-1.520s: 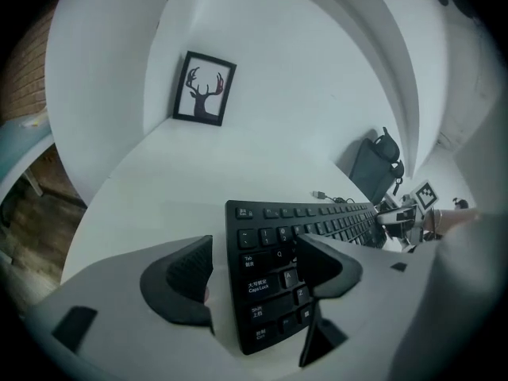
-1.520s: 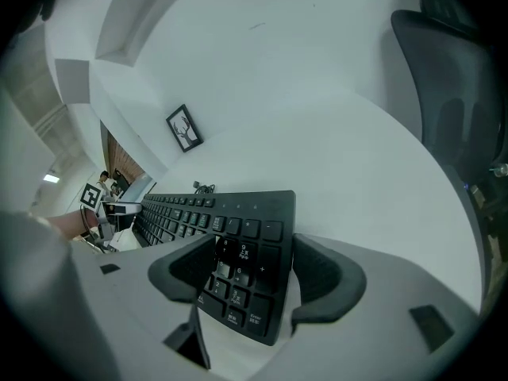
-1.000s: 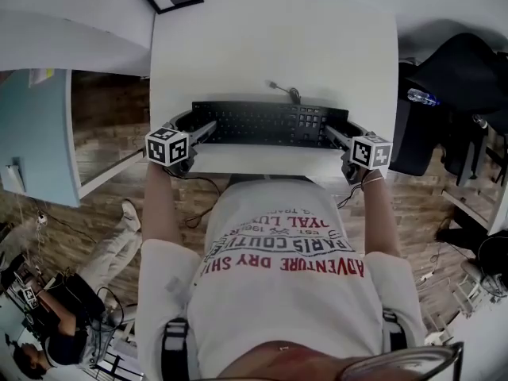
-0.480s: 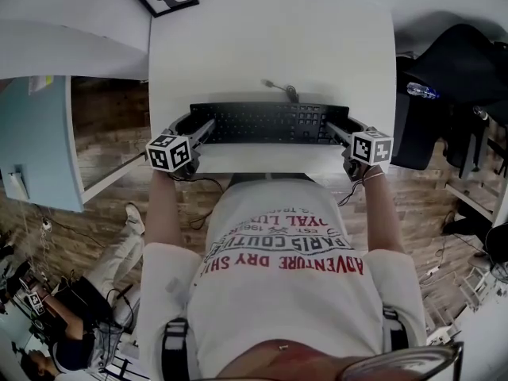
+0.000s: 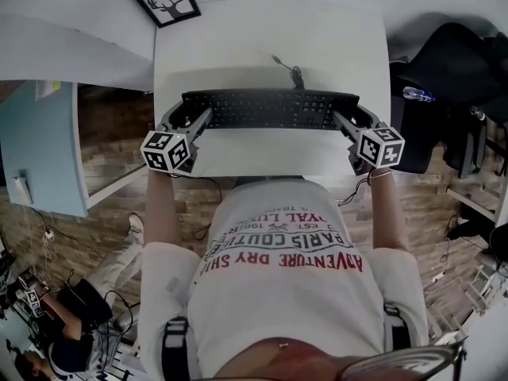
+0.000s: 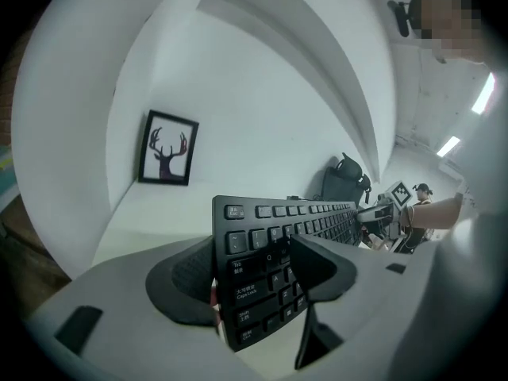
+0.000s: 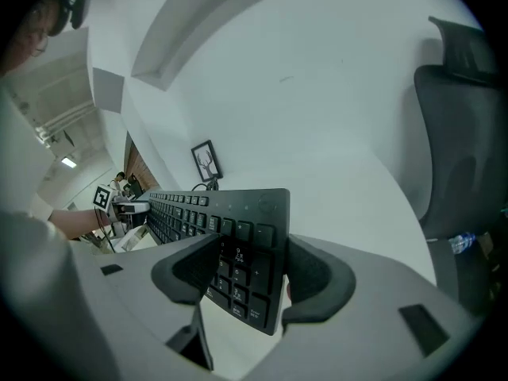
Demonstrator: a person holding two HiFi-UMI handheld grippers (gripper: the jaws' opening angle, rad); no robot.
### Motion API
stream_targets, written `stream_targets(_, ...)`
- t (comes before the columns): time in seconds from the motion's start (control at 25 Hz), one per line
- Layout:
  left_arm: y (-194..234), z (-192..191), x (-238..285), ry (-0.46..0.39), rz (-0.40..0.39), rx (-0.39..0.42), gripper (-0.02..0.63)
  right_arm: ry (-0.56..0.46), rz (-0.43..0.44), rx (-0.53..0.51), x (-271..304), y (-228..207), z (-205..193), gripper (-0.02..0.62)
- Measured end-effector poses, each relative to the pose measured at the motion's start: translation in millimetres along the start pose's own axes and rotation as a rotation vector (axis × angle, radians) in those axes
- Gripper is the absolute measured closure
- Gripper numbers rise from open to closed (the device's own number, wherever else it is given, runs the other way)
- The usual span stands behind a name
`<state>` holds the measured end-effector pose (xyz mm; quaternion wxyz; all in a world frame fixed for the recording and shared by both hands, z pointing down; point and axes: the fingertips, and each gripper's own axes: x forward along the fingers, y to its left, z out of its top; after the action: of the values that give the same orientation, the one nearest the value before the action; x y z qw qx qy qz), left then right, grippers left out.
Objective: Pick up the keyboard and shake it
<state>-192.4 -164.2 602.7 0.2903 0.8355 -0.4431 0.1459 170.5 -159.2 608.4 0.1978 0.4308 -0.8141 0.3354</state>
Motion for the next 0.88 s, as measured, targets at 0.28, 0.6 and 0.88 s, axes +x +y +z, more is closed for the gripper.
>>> stream_targets(0.28,-29.8,88.5,-19.6,-0.185,0.01,0.169,0.314,-0.209,-0.026,-0.125,-43.2,10.9,75.1,0.322)
stream_targets(0.6,-66.3,170.1,-58.2,-0.434,0.023,0.365,0.314,-0.503,-0.051,-0.324,-95.3,32.9,147.6,0.322)
stream_targets(0.88,-84.8,194.6,-75.4,-0.532,0.024,0.462,0.313,-0.672,-0.11,-0.453,-127.9,47.5,167.5,0.322)
